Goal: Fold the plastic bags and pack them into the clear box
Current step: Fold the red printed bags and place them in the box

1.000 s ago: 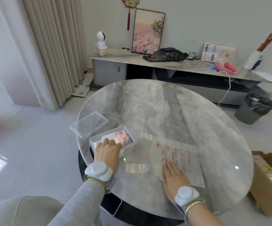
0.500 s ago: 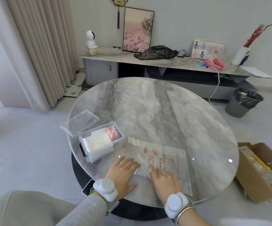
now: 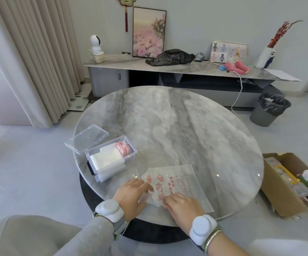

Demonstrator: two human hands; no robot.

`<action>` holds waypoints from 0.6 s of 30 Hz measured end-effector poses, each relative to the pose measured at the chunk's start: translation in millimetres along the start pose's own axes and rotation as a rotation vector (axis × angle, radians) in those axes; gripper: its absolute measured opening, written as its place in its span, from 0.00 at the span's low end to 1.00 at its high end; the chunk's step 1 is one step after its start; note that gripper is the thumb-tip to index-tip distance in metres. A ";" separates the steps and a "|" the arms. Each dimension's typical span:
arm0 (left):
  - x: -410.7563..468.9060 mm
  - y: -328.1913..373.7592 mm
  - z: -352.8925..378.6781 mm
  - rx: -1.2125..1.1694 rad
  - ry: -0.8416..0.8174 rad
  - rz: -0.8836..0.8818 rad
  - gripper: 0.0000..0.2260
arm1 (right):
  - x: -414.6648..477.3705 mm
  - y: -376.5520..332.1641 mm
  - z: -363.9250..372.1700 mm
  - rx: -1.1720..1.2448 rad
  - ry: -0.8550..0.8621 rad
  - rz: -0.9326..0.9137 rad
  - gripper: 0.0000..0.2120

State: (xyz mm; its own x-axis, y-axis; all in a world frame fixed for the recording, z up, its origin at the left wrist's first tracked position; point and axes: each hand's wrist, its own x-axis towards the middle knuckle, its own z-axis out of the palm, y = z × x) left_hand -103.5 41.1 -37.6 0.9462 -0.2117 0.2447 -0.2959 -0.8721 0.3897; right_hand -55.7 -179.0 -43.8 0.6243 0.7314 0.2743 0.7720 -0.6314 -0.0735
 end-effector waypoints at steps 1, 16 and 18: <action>0.1 0.1 -2.1 -0.052 -0.024 -0.026 0.12 | -2.3 2.4 -1.9 0.017 -0.019 0.010 0.09; -3.7 -5.9 -7.6 -0.182 -0.213 -0.271 0.09 | -0.3 7.0 -33.2 0.109 -0.363 0.033 0.23; -4.1 -8.3 -6.9 -0.227 -0.218 -0.339 0.09 | 1.5 10.8 -35.0 0.182 -0.338 0.118 0.17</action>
State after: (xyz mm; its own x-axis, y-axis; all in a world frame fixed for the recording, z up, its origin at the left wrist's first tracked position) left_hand -105.8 52.3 -35.7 0.9927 -0.0402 -0.1135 0.0370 -0.7949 0.6056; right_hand -50.7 -193.8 -10.6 0.6908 0.7191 -0.0749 0.6819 -0.6825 -0.2629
